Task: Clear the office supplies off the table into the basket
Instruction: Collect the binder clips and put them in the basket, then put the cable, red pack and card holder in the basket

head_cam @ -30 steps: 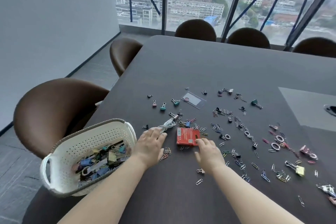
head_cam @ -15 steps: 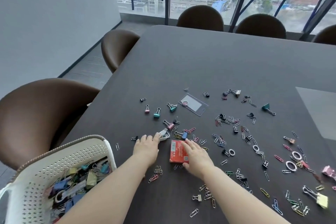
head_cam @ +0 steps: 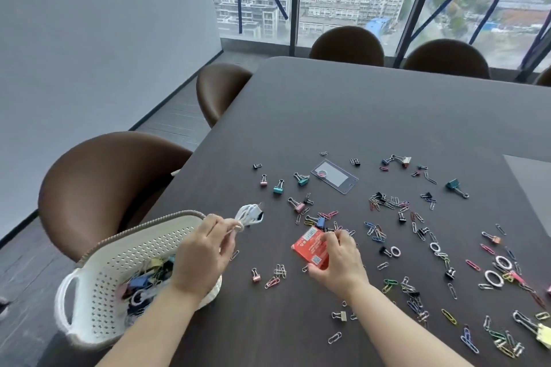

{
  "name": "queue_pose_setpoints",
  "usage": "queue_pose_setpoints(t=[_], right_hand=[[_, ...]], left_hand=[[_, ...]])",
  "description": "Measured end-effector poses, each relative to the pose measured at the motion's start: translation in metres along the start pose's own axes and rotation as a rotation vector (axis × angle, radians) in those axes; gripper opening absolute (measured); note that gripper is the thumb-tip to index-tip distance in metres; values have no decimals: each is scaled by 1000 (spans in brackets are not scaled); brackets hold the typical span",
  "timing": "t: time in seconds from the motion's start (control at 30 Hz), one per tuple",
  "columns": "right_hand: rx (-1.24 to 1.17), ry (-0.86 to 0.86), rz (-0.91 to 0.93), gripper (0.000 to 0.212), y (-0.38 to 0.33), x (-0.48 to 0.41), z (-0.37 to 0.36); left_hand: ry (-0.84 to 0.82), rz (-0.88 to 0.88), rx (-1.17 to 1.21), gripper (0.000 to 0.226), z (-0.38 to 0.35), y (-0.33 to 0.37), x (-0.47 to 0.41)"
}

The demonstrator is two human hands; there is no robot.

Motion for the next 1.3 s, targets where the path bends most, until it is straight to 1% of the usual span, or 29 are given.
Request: queue_pose_setpoints(t=[0.07,0.13,0.23,0.3,0.33,0.37,0.4,0.43,0.5,0.57,0.63,0.67,0.7,0.77,0.8,0.83,0.9,0.97,1.0,1.07,1.1,1.17,1.23,1.3], right_hand=[[-43,37,37,63,-23,4,3],[-90,54,81,65,-50,9,3],[-154,60,152,64,-90,17,-1],[-179,58,196,65,-114,24,-4],[-185,51,213,68,-126,28,-5],[-188,46,230,73,-137,32,-7],[-185,43,253,78,-148,36,-9],[-178,41,282,80,-159,39,-12],[-161,22,352,81,-183,44,-19],[-128,-29,415,76,-209,49,-31],[-70,-107,471,63,-233,51,-52],[-42,-146,495,57,-242,51,-64],[-13,-183,510,53,-249,51,-78],[64,-251,497,49,-255,48,-103],[105,-273,484,47,-256,47,-113],[133,-288,474,44,-255,46,-120],[155,-284,484,38,-254,45,-123],[161,-239,537,31,-254,47,-117],[140,-204,563,27,-253,48,-112],[65,-83,623,18,-251,51,-94],[31,-2,640,14,-247,53,-83],[-2,154,640,15,-232,52,-57],[1,227,580,15,-207,49,-35],[26,282,495,6,-171,44,-13]], left_hand=[[-5,67,-33,21,25,-30,18],[-46,133,-27,9,36,-61,36],[-137,253,8,18,40,-100,64],[-197,283,20,18,39,-114,79],[-261,307,2,18,34,-122,87],[-335,327,-57,25,29,-129,95],[-399,346,-150,36,26,-136,103],[-431,372,-233,45,27,-145,111],[-426,426,-300,51,39,-158,124],[-409,473,-323,50,52,-168,137],[-461,503,-331,52,56,-173,151],[-502,506,-325,59,55,-174,158],[-536,501,-312,75,53,-173,164],[-569,470,-286,115,49,-173,170],[-583,456,-292,124,48,-174,170],[-598,443,-311,125,48,-174,171],[-605,419,-349,124,49,-172,167],[-603,394,-374,122,50,-167,159],[-584,360,-389,111,52,-161,151],[-466,266,-429,73,54,-146,133],[-411,219,-412,59,53,-136,123],[-285,135,-300,43,49,-113,101],[-194,62,-215,34,46,-85,78],[-138,-18,-192,28,34,-56,57]])
Point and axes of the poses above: each hand's wrist, its own x-axis away from the middle knuckle, its own z-axis out of the back of the hand, y = z × x, the point moved 9 cm from there along -x, towards the middle knuckle, and after that the axes turned 9 degrees about -x, right-handed, at the moved point
